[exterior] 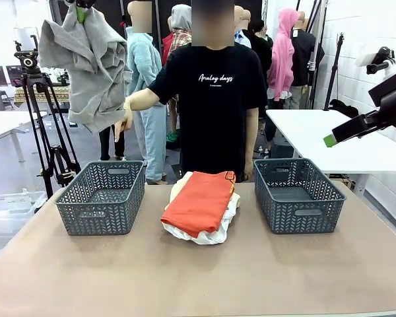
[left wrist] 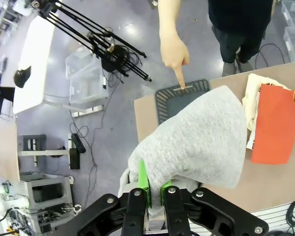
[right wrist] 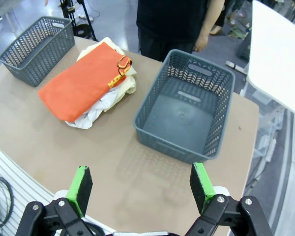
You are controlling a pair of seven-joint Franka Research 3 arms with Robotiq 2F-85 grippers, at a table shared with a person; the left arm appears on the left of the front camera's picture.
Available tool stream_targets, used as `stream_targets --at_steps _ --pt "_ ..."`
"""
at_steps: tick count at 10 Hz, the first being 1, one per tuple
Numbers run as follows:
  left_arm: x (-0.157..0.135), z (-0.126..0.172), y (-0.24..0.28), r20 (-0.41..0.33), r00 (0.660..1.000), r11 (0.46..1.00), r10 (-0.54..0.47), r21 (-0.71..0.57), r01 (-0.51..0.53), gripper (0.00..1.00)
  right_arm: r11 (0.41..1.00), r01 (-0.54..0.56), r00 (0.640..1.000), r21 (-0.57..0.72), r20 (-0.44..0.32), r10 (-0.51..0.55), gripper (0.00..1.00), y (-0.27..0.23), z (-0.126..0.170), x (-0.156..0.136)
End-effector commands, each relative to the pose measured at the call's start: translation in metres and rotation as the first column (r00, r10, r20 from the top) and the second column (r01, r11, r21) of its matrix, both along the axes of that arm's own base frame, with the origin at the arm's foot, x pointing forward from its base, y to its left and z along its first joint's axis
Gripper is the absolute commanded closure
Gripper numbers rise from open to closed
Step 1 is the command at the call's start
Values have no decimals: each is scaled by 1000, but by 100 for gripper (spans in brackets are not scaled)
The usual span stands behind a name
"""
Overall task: Sort the tops and bottoms.
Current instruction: Sort the clothes according to human instructions.
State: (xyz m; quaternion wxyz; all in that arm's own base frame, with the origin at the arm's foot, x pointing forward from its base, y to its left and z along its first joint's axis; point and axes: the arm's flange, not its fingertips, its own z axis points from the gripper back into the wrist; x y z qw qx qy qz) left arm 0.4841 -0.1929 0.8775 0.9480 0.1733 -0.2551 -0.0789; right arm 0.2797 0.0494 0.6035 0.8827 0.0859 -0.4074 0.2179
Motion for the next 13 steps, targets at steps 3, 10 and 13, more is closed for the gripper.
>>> stream_targets --at_steps 3,10,13 --pt "51 -105 108 -111 968 916 224 -316 -248 100 1000 4 1000 6 -12 -4 0 1 -1 0" --pt "73 -204 129 -221 945 877 240 -367 -309 100 1000 4 1000 6 -12 -4 0 1 -1 0" --pt "81 -236 126 -316 915 881 253 -316 -353 100 1000 4 1000 6 -12 -4 0 1 -1 0"
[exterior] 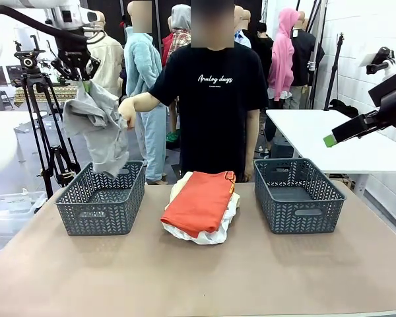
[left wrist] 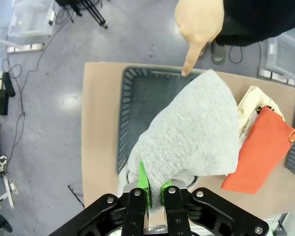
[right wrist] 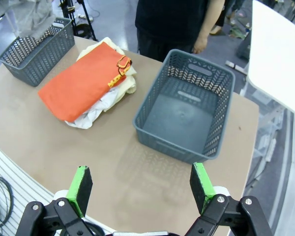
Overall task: Sort the tops and bottoms.
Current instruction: Sort the clothes according to human instructions.
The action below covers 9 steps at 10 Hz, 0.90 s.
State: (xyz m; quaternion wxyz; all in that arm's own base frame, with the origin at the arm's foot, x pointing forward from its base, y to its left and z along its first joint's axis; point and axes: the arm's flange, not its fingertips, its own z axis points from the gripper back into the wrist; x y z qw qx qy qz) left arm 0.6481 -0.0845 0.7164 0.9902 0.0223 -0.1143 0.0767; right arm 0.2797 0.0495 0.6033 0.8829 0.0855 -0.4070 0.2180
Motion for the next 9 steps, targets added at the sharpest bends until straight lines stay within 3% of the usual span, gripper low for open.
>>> stream_targets --at_steps 1,5,7,9 --pt "-5 12 2 32 999 1000 -1 -4 1 100 1000 4 1000 7 -11 -4 0 1 -1 0" --pt "-1 3 1 8 1000 1000 0 0 0 100 1000 4 1000 7 -11 -4 0 1 -1 0" --pt "25 -64 19 -117 992 988 40 -145 -57 100 1000 4 1000 7 -11 -4 0 1 -1 0" --pt "38 -106 43 -138 981 969 138 -185 -162 100 1000 4 1000 7 -11 -4 0 1 -1 0"
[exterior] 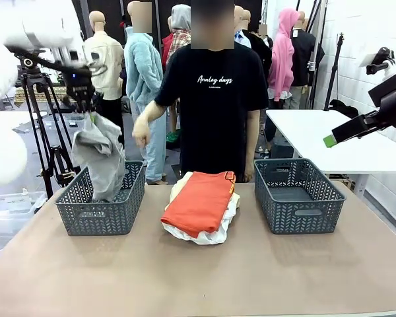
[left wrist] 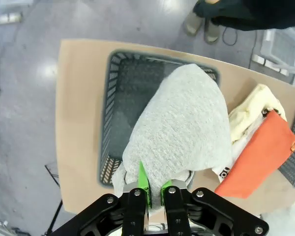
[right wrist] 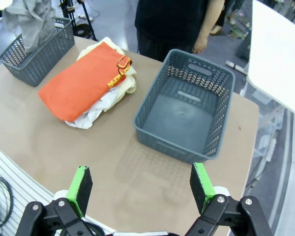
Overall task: Sort the tops and bottoms.
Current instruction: Sort the clothes according to human instructions.
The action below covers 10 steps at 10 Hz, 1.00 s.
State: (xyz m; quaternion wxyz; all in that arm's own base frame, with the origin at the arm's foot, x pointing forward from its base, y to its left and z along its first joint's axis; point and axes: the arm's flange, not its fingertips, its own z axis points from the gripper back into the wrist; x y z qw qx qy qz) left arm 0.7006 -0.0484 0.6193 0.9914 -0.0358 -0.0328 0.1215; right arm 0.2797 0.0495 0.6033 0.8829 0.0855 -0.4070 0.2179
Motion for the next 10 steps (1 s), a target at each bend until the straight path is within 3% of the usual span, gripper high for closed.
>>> stream_targets --at_steps 1,4,6,10 --pt "-12 -24 11 12 995 990 95 -107 -93 100 1000 4 1000 7 -11 -3 0 1 -1 0" --pt "-13 -69 -7 -49 997 989 54 -133 -60 100 1000 4 1000 7 -11 -3 0 1 -1 0" --pt "-24 -101 -5 -124 988 990 91 -93 -103 100 1000 4 1000 7 -11 -3 0 1 -1 0" --pt "-56 -134 -9 -217 971 992 99 -53 -113 100 1000 4 1000 7 -11 -3 0 1 -1 0"
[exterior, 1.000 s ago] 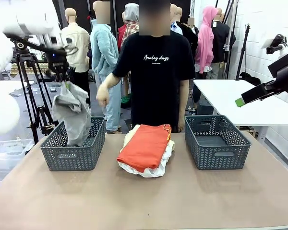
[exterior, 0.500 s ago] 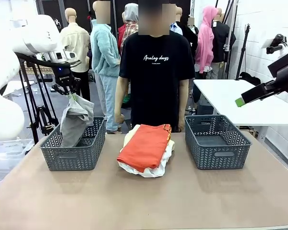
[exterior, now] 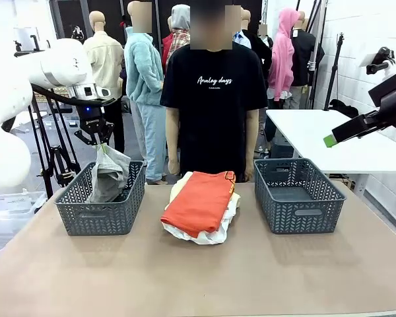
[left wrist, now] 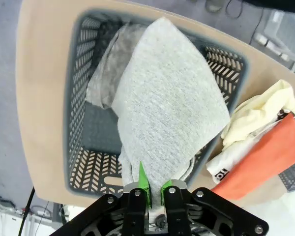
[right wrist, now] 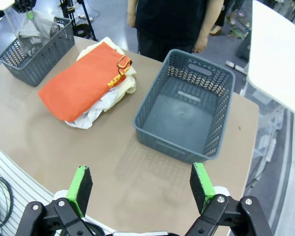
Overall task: Sort the tops and bottoms.
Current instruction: Sort the clothes according to human instructions.
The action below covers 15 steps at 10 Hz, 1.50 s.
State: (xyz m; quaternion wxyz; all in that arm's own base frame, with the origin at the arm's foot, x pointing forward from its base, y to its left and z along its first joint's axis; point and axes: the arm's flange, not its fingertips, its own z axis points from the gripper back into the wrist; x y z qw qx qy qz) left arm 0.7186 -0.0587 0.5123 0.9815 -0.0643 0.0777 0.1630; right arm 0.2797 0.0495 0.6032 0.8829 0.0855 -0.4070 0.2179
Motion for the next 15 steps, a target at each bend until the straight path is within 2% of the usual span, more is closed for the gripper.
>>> stream_targets --at_steps 1,5,6,7,15 --pt "-76 -31 1 -18 1000 1000 21 24 -20 100 1000 4 1000 7 -11 -4 0 1 -1 0" --pt "-74 -25 2 18 999 999 26 46 -27 31 1000 4 1000 7 -11 -4 0 1 -1 0" --pt "-71 -22 2 57 998 998 32 54 -35 15 1000 4 1000 7 -11 -4 0 1 -1 0" --pt "-43 -17 -1 -16 1000 1000 17 21 -17 15 1000 4 1000 7 -11 -4 0 1 -1 0" --pt "-43 -17 -1 -16 1000 1000 17 21 -17 15 1000 4 1000 7 -11 -4 0 1 -1 0"
